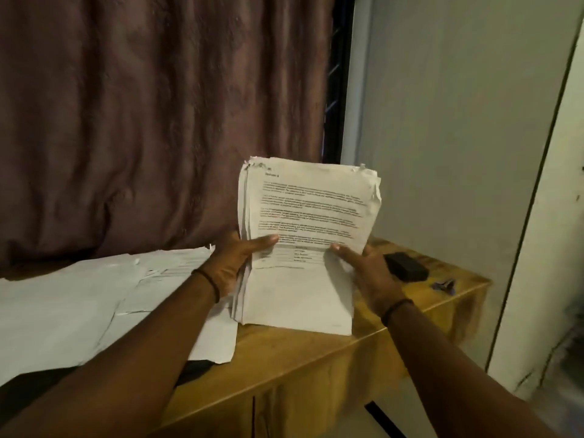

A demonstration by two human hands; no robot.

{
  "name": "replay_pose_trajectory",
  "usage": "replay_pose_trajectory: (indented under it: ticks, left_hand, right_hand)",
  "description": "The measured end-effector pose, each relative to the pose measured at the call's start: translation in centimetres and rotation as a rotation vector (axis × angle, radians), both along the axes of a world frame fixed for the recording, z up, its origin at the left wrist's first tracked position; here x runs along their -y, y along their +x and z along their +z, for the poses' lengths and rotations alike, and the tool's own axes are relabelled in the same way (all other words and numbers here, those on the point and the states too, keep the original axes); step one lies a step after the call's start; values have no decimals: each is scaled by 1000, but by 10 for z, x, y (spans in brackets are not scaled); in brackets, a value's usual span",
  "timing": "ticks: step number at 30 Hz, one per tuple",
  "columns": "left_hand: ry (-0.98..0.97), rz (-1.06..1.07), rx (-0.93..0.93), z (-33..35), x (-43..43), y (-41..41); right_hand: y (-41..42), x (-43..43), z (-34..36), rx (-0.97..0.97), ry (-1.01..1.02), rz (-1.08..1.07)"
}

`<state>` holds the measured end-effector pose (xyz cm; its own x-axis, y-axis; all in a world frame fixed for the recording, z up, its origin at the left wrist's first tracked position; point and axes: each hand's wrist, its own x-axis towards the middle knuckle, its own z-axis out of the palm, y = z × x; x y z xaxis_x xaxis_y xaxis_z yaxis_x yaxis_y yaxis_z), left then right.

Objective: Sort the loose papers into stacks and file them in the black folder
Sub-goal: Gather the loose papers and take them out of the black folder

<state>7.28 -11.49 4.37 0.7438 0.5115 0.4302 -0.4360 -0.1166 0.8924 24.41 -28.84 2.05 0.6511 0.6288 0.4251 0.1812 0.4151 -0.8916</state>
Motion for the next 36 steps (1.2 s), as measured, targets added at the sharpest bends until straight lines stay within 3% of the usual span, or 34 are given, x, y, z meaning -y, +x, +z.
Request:
replay_pose_trajectory:
  ticks: [5,10,15,19,23,27,31,36]
  left_hand:
    - [63,73,22,16,6,6]
    - [24,94,70,24,2,12]
    - [7,129,-62,-18,-4,7]
    - [-49,151,-37,-1,-15,3]
    - [-5,174,-45,28,-50,-29]
    - [-6,392,-82,25,-97,-83]
    - [-157,635,-97,5,-148,-156]
    - [-206,773,-175,-20,-192,-216]
  right_hand:
    - [-5,-5,12,44,-32,0]
    - [-15,-10,38,12,69,-23]
    - [-15,-17,6,-99,50,-9]
    - [-17,-34,28,21,-17,-33]
    - [-36,-62,57,99,-48,104]
    - [-64,-99,49,135,-155,103]
    - [-93,-143,14,83,-305,147]
    - [-92,-197,-23,335,-446,-146]
